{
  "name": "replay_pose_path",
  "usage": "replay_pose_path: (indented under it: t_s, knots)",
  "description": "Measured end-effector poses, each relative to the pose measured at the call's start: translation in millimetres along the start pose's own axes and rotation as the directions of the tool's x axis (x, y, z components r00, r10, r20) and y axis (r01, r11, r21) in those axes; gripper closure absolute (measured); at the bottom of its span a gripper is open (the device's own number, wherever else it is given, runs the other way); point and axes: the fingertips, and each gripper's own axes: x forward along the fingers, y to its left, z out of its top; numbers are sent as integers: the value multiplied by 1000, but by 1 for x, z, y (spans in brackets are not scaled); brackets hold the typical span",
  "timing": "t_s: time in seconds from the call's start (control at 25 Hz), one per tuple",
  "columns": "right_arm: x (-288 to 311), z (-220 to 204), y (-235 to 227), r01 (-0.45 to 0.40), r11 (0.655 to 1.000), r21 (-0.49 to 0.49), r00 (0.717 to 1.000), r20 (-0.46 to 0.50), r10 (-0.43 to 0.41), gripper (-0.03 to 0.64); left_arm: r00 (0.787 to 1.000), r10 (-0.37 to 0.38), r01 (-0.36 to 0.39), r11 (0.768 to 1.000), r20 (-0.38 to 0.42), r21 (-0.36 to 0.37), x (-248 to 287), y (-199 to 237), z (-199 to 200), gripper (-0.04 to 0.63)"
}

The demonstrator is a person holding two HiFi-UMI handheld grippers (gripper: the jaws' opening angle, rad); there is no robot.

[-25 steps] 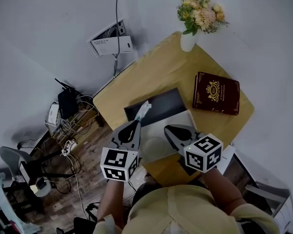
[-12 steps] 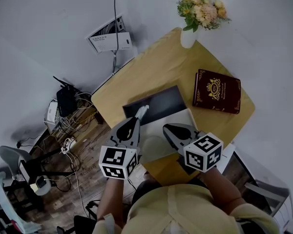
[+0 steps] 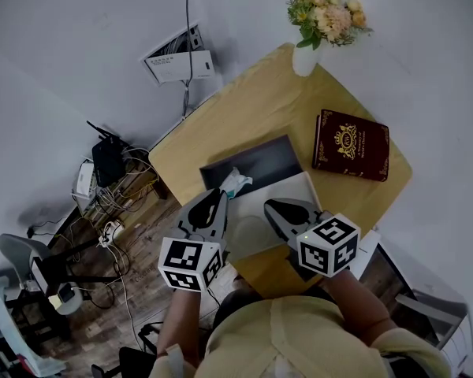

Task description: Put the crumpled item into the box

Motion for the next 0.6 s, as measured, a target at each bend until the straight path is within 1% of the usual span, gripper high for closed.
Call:
replay_pose_path:
  t_s: [0.44,0.6]
  knots:
    - [-7,-5,12,8,1000,-14,1000,9,-8,586,1000,13,-13,1000,-7,-15,-21,-1,-8,572]
    - [-11,-7,17,14,1000,-16,1000,17,-13,586,1000,12,-12,999,-9,-42,-30,-2,-13,572]
